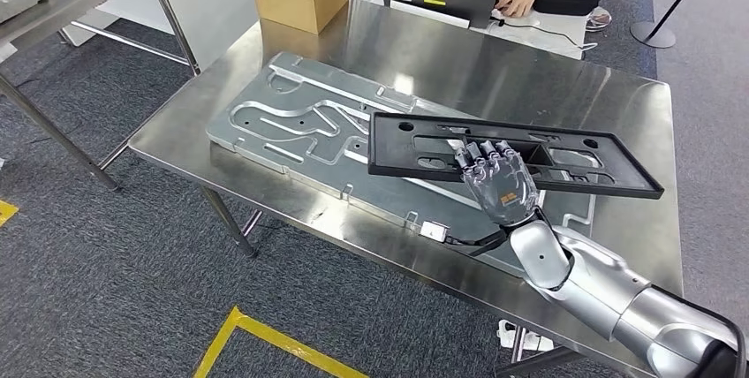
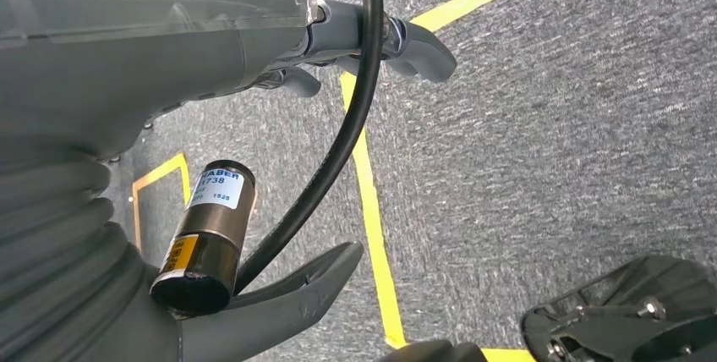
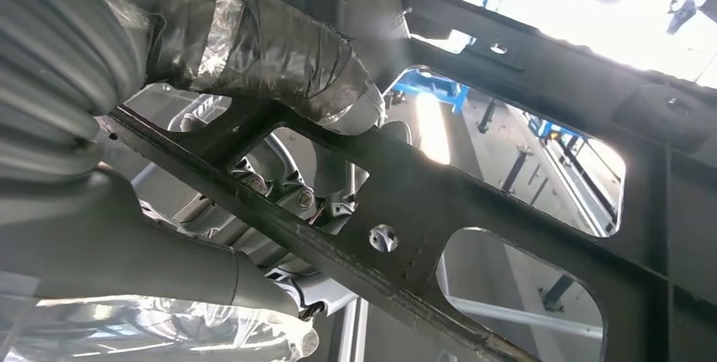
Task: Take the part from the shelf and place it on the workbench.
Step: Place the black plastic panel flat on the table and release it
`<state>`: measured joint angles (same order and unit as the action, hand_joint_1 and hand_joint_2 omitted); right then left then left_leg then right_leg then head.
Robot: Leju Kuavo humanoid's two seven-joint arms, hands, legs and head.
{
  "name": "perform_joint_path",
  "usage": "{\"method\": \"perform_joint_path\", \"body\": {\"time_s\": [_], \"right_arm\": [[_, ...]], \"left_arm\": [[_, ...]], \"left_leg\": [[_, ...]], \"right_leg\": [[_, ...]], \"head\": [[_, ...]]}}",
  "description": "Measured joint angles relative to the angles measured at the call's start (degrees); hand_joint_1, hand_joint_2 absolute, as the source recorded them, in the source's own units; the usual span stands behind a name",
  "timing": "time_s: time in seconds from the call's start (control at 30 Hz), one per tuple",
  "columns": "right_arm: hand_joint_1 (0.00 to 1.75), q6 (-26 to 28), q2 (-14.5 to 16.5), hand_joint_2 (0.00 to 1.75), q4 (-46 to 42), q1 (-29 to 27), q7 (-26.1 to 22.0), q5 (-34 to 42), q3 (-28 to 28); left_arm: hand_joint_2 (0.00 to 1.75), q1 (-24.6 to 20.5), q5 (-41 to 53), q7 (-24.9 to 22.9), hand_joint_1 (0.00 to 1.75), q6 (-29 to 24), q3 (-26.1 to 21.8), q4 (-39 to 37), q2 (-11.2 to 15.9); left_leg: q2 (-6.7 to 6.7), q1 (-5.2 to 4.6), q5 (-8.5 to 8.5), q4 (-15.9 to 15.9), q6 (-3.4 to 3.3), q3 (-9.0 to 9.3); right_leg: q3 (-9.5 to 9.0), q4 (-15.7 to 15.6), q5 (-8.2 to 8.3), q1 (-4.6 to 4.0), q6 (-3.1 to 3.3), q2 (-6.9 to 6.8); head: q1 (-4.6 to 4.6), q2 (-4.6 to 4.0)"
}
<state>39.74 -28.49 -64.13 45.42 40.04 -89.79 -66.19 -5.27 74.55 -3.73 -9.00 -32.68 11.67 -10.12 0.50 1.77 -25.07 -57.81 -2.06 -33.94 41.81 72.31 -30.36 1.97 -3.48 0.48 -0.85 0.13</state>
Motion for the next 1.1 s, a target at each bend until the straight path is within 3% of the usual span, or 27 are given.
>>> {"method": "perform_joint_path", "body": {"time_s": [0.07, 0.13, 0.23, 0.3, 0.33, 0.4, 0.43, 0.47, 0.5, 0.57, 0.63, 0.8, 0.87, 0.93, 0.97, 1.0, 1.1], "right_arm": [[1.75, 0.0, 0.0, 1.75, 0.0, 0.0, 0.0, 0.0, 0.0], [1.75, 0.0, -0.1, 1.75, 0.0, 0.0, 0.0, 0.0, 0.0], [1.75, 0.0, -0.1, 1.75, 0.0, -0.1, 0.0, 0.0, 0.0], [1.75, 0.1, -0.1, 1.75, 0.0, -0.1, 0.0, 0.0, 0.0], [1.75, 0.1, -0.1, 1.75, -0.1, 0.0, 0.0, 0.0, 0.0], [1.75, 0.1, -0.1, 1.75, -0.1, 0.0, 0.0, 0.0, 0.0], [1.75, 0.0, -0.1, 1.75, -0.1, 0.0, 0.0, 0.0, 0.0], [1.75, 0.0, 0.0, 1.75, -0.1, -0.1, 0.0, 0.0, 0.0], [1.75, 0.0, 0.0, 1.75, -0.1, -0.2, 0.0, 0.0, 0.0], [1.75, 0.1, 0.0, 1.75, -0.1, -0.3, 0.0, 0.0, 0.0], [1.75, 0.0, 0.0, 1.75, -0.1, -0.2, 0.0, 0.0, 0.0], [1.75, 0.1, 0.0, 1.75, -0.1, -0.3, 0.0, 0.0, 0.0], [1.75, 0.1, 0.0, 1.75, -0.1, -0.4, 0.0, 0.0, 0.0], [1.75, 0.1, 0.0, 1.75, -0.1, -0.7, 0.0, 0.0, 0.0], [1.75, 0.1, 0.0, 1.75, 0.0, -0.9, 0.0, 0.0, 0.0], [1.75, 0.1, 0.0, 1.75, 0.0, -1.1, 0.0, 0.0, 0.0], [1.75, 0.1, 0.0, 1.75, -0.1, -1.3, 0.0, 0.0, 0.0]], "left_arm": [[1.75, 0.0, 0.0, 0.0, 0.0, 0.0, 0.0, 0.0, 0.0], [1.75, -0.1, 0.0, 0.0, 0.0, 0.0, 0.0, 0.0, 0.0], [1.75, -0.1, 0.0, 0.0, 0.0, 0.1, 0.0, 0.0, 0.0], [1.75, -0.1, 0.0, 0.0, 0.0, 0.2, 0.0, 0.0, 0.0], [1.75, -0.1, 0.1, 0.0, 0.0, 0.2, 0.0, 0.0, 0.0], [1.75, -0.1, 0.1, 0.0, 0.0, 0.2, 0.0, 0.0, 0.0], [1.75, 0.0, 0.1, 0.0, 0.0, 0.2, 0.0, 0.0, 0.0], [1.75, 0.1, 0.1, 0.0, 0.0, 0.2, 0.0, 0.0, 0.0], [1.75, 0.2, 0.1, 0.0, 0.0, 0.2, 0.0, 0.0, 0.1], [1.75, 0.2, 0.1, 0.0, 0.0, 0.2, 0.0, 0.0, 0.1], [1.75, 0.2, 0.1, 0.1, 0.0, 0.2, 0.1, 0.0, 0.2], [1.75, 0.3, 0.1, 0.2, 0.0, 0.0, 0.1, 0.0, 0.2], [1.75, 0.3, 0.1, 0.3, 0.0, -0.1, 0.1, 0.0, 0.2], [1.75, 0.4, 0.1, 0.3, 0.0, -0.1, 0.1, 0.0, 0.2], [1.75, 0.5, 0.1, 0.3, 0.0, -0.1, 0.1, 0.0, 0.2], [1.75, 0.6, 0.1, 0.3, 0.0, -0.1, 0.1, 0.0, 0.2], [1.75, 0.8, 0.1, 0.3, 0.0, -0.1, 0.1, 0.0, 0.1]], "left_leg": [[0.0, 0.42, -0.52, -0.4, 0.82, 0.17], [-0.01, 0.48, -0.94, -0.8, 1.85, 0.23], [0.06, 0.6, -0.99, -0.2, 3.2, 0.62], [0.06, 0.8, -2.06, -1.6, 3.59, 0.27], [0.02, 0.8, -3.32, -4.0, 3.55, -0.83], [-0.09, 0.64, -6.44, -11.7, 3.37, -4.81], [-0.13, 0.58, -7.32, -14.9, 3.34, -6.71], [-0.15, 0.57, -7.11, -16.4, 3.33, -7.8], [-0.15, 0.57, -5.8, -15.7, 3.27, -7.79], [-0.16, 0.59, -1.56, -8.9, 3.04, -5.08], [-0.28, 0.47, 0.32, -3.3, 2.74, -2.52], [-0.47, 0.04, -0.25, -2.0, 1.03, -1.73], [-0.48, -0.01, -0.45, -1.8, 0.43, -1.32], [-0.48, -0.27, -0.83, -1.8, 0.06, -0.98], [-0.5, -0.41, -1.07, -1.8, -0.04, -0.73], [-0.52, -0.56, -1.35, -1.8, -0.1, -0.39], [-0.58, -0.9, -2.29, -1.7, 0.04, 1.0]], "right_leg": [[-3.64, -7.6, 3.92, 0.4, -0.55, -0.49], [-6.25, -12.9, 5.5, 0.24, -0.25, -0.65], [-6.64, -13.7, 5.26, -0.32, 1.36, -0.34], [-7.46, -14.6, 5.38, -0.32, 2.57, -0.29], [-7.91, -14.9, 5.4, -0.29, 3.11, -0.3], [-8.29, -15.0, 5.15, -0.57, 3.82, -0.35], [-8.38, -15.0, 4.99, -0.69, 3.94, -0.28], [-8.48, -14.9, 4.8, -0.78, 3.98, -0.15], [-8.63, -14.7, 4.57, -0.79, 3.87, 0.02], [-9.11, -14.4, 3.95, -0.71, 3.35, 0.29], [-9.17, -13.7, 3.21, -0.91, 2.52, 0.41], [-8.6, -12.3, 1.95, -0.58, 1.13, 0.24], [-5.8, -6.9, -0.48, -0.57, 0.88, -0.09], [-1.4, 0.3, -2.72, -0.66, 0.86, -0.15], [0.14, 2.3, -2.62, -0.69, 0.95, -0.15], [0.64, 2.0, -1.32, -0.74, 1.17, -0.15], [-2.78, -7.9, 5.62, -1.4, 2.63, -0.26]], "head": [[-0.02, 0.0], [0.01, 0.0], [0.1, 0.0], [0.16, 0.0], [0.21, 0.0], [0.28, 0.0], [0.27, 0.0], [0.28, 0.0], [0.27, 0.0], [0.28, 0.0], [0.3, 0.0], [0.26, 0.0], [0.26, 0.0], [0.26, 0.0], [0.26, 0.0], [0.26, 0.0], [0.27, 0.0]]}}
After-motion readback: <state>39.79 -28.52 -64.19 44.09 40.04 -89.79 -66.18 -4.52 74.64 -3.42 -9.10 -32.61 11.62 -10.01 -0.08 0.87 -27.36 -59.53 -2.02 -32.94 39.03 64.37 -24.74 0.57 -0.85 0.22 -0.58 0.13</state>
